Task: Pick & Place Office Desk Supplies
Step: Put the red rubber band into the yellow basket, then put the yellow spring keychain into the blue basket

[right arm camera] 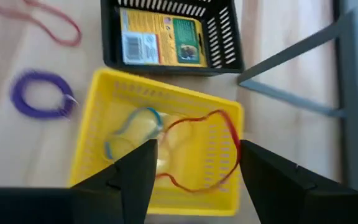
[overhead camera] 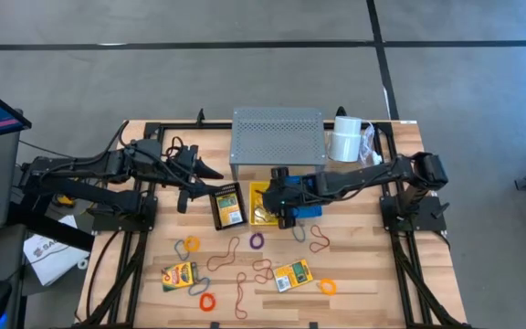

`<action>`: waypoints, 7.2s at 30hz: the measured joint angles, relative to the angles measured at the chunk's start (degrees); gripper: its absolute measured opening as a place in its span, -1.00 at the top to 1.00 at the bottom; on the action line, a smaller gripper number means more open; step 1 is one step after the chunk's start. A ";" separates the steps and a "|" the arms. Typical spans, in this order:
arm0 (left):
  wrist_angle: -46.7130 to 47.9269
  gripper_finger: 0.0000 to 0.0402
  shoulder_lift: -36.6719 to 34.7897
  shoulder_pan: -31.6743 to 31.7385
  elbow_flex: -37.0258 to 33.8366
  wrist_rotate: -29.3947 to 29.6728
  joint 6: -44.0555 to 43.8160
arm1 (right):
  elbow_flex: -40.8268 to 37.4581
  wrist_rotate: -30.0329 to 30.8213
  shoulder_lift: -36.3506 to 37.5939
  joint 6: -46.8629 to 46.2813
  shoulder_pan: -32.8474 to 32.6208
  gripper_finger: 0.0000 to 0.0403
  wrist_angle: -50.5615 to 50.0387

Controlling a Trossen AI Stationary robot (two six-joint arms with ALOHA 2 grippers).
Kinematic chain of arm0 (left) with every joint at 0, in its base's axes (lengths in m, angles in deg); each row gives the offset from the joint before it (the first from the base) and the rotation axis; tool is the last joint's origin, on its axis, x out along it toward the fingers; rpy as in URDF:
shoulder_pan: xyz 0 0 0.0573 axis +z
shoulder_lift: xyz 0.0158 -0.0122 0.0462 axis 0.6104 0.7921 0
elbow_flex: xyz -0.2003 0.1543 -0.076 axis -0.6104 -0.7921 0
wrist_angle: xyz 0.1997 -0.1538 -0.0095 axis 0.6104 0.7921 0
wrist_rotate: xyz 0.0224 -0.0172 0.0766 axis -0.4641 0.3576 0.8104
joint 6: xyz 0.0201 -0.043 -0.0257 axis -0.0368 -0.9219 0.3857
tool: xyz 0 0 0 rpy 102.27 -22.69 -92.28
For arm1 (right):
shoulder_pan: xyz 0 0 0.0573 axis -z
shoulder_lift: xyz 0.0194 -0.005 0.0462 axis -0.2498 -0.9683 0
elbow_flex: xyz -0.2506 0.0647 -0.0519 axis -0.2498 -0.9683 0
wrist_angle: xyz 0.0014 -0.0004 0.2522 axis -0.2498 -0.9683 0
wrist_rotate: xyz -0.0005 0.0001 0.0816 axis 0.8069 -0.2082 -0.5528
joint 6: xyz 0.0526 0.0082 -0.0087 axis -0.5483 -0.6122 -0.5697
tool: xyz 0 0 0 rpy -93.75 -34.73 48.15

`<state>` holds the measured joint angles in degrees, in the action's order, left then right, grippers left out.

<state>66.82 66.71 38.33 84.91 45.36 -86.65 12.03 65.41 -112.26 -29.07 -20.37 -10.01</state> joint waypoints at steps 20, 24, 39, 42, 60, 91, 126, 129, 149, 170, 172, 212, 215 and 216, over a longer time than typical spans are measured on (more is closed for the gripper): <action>0.22 0.14 0.00 0.02 -0.02 0.00 -1.09 | 0.79 13.99 -1.13 -5.10 -2.96 -0.12 4.29; 0.39 0.14 0.00 0.01 0.00 -0.01 -1.11 | 4.53 12.50 0.70 -20.74 -2.98 -0.07 -2.66; 1.64 0.14 0.00 0.02 -0.02 0.00 -1.11 | 6.71 1.35 17.57 -73.61 -13.85 0.29 -42.31; 1.66 0.14 0.00 0.00 0.00 0.00 -1.09 | 6.69 -3.07 17.70 -77.09 -18.23 0.36 -46.52; 1.68 0.14 0.00 0.02 -0.02 -1.55 -0.81 | 6.58 -1.95 10.51 -90.48 -37.84 0.34 -36.16; 3.05 0.14 0.00 0.02 -0.02 -2.47 2.16 | 0.30 -6.77 -8.72 -104.44 -41.36 0.12 -24.76; 3.19 0.14 0.02 0.02 -0.02 -3.96 1.99 | -11.76 -12.28 -8.13 -105.04 -39.57 0.94 -10.77; 3.19 0.14 0.02 0.02 0.00 -3.96 1.99 | -11.72 -12.48 -8.20 -106.09 -39.57 0.92 -10.29; 4.74 0.14 0.02 0.02 -0.01 -3.96 2.10 | -11.85 -11.31 2.89 -107.03 -39.79 0.99 -12.68; 4.73 0.14 0.02 0.02 -0.02 -3.93 2.14 | -11.80 -0.50 16.52 -89.54 -17.28 1.00 -20.17; 4.72 0.14 0.02 0.02 0.00 -3.93 2.14 | -11.80 -0.75 16.91 -85.35 -13.01 1.00 -20.07; 4.66 0.14 0.02 0.01 -0.01 -3.89 1.97 | -20.96 -20.15 17.25 -59.99 18.03 0.99 -9.35; 4.66 0.14 0.02 0.01 -0.02 -3.89 1.97 | -20.96 -19.74 17.25 -59.99 17.94 0.94 -9.35; 4.66 0.14 0.01 0.02 -0.02 -3.89 1.97 | -20.96 -19.72 17.25 -59.99 17.94 0.89 -9.35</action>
<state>71.47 66.72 38.35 84.89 41.47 -84.69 -8.93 45.69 -95.02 -89.07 -2.44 -19.36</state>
